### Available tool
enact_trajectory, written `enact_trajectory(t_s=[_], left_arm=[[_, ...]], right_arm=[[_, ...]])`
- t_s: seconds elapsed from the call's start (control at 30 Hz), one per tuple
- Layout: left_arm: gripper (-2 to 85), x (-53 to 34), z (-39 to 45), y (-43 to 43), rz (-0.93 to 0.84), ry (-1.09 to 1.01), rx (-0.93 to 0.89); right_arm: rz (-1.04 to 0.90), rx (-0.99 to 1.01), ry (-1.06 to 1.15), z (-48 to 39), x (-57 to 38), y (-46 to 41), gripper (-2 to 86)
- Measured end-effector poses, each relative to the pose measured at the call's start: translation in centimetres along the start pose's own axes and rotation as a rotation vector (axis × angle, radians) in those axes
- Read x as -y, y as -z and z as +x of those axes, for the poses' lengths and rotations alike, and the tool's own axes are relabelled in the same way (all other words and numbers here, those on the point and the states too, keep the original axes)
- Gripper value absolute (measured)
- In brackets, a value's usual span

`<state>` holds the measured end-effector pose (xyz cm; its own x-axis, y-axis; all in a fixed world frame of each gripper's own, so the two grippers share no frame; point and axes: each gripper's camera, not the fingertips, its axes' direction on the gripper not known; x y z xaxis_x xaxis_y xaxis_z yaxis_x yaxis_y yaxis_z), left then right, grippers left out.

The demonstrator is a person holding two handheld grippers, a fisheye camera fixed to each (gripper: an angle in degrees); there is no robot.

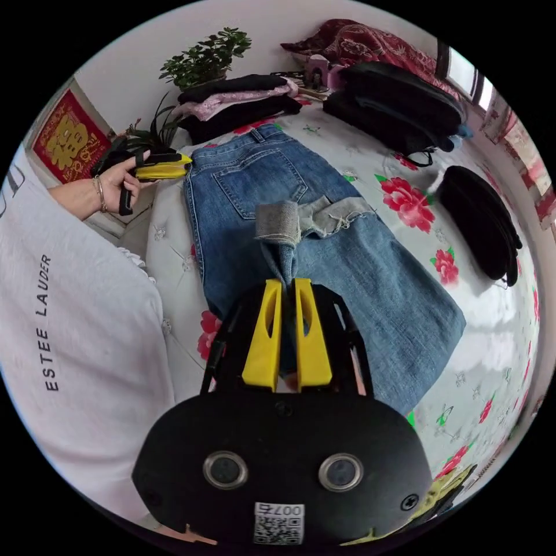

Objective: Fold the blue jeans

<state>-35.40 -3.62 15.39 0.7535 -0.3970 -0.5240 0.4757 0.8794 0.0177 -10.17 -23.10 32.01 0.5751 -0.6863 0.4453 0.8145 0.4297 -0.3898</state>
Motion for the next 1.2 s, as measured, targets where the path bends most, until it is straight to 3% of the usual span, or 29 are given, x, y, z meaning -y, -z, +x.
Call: enact_trajectory(t_s=[0.07,0.2,0.33,0.5,0.6,0.77,0.87,1.0,1.1,1.2], left_arm=[[11.9,0.0,-0.8,0.7,-0.015,0.008,-0.017],[12.8,0.9,-2.8,0.7,-0.010,0.035,-0.066],[4.7,2.0,-4.2,0.4,0.012,0.105,-0.140],[4.0,2.1,2.6,1.9,-0.004,-0.177,-0.276],[4.1,0.8,10.9,1.0,-0.118,-0.450,-0.369],[4.2,-9.1,24.0,-6.6,-0.462,-0.948,-0.514],[5.1,-16.4,25.9,-14.7,-0.689,-1.087,-0.459],[7.6,-21.3,24.2,-20.6,-0.910,-1.087,-0.405],[9.2,-20.5,22.2,-19.2,-0.878,-1.069,-0.409],[9.6,-16.0,18.7,-16.8,-0.739,-1.006,-0.292]], right_arm=[[-0.053,0.063,-0.058,0.7,0.1,-2.0,3.1],[0.128,0.143,-0.200,1.7,-1.3,0.4,3.5],[0.204,0.235,-0.254,2.5,-3.2,2.2,3.7],[0.312,0.344,-0.408,5.6,-8.1,4.4,3.3],[0.362,0.331,-0.525,7.8,-11.9,5.4,3.3],[0.472,0.312,-0.772,12.0,-19.1,7.0,3.7],[0.536,0.314,-0.921,14.1,-23.5,7.3,4.5],[0.606,0.333,-1.054,15.9,-27.6,7.8,5.8],[0.637,0.335,-1.074,17.2,-28.8,8.1,6.5],[0.616,0.341,-1.073,19.3,-28.5,7.7,7.4]])
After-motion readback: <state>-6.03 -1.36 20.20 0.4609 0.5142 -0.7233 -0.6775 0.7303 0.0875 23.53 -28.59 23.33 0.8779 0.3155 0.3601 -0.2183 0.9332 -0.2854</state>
